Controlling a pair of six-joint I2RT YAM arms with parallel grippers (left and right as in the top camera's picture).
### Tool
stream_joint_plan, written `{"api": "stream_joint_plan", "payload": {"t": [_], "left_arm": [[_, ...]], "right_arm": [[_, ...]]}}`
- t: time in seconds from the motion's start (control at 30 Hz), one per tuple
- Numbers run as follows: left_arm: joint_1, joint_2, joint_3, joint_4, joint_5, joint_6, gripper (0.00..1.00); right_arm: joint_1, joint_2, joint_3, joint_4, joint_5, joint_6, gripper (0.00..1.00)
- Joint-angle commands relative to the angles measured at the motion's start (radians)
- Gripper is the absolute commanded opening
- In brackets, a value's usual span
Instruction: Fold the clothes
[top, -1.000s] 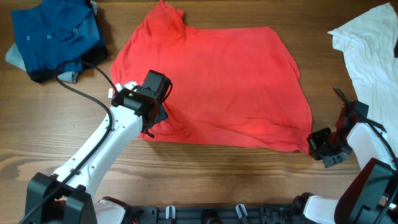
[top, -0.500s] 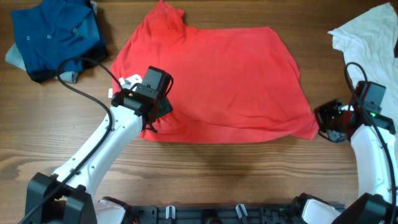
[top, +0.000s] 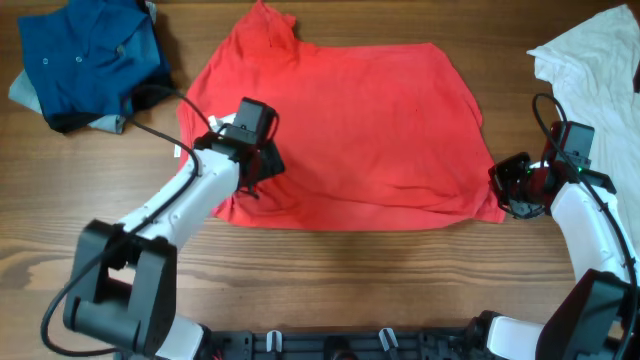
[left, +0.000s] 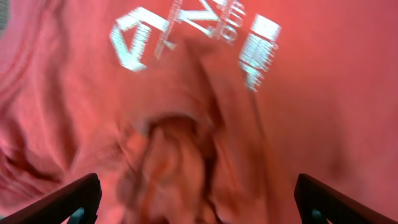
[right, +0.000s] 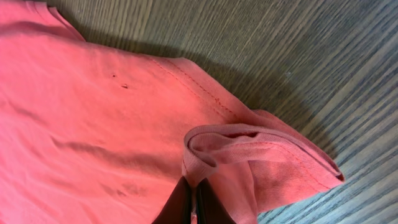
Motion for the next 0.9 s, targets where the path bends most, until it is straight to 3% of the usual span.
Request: {"api": "stream_joint_plan", "payload": {"t": [0.0, 0.13, 0.27, 0.33, 0.4, 0.53, 0.7, 0.87], "left_arm": [[0.090, 0.016, 0.012, 0.045, 0.068, 0.134, 1.00], [0.158, 0.025, 0.011, 0.110, 0.187, 0.199, 0.99], [0.174, 0.077, 0.011, 0.157, 0.240, 0.229, 0.90], [0.174, 0.095, 0.012, 0.167, 0.251, 0.237, 0.78], [0.174, 0.097, 0.012, 0.176, 0.249, 0.237, 0.54], [0.174, 0.094, 0.013, 0.195, 0.242, 0.236, 0.23], [0.178, 0.067, 0.036, 0.188, 0.188, 0.236, 0.07], [0.255, 0.016, 0.045, 0.192, 0.166, 0.228, 0.04]], "right_arm": [[0.005, 0.012, 0.017, 0.001, 0.002, -0.032, 0.04], [0.005, 0.012, 0.017, -0.003, 0.002, -0.032, 0.04], [0.005, 0.012, 0.017, -0.015, 0.002, -0.032, 0.04], [0.005, 0.012, 0.017, -0.021, 0.002, -0.033, 0.04], [0.005, 0.012, 0.017, -0.026, 0.006, -0.033, 0.04], [0.005, 0.012, 0.017, -0.029, 0.013, -0.035, 0.05], [0.005, 0.012, 0.045, -0.022, 0.089, -0.111, 0.04], [0.004, 0.012, 0.119, -0.009, 0.090, -0.111, 0.04]]}}
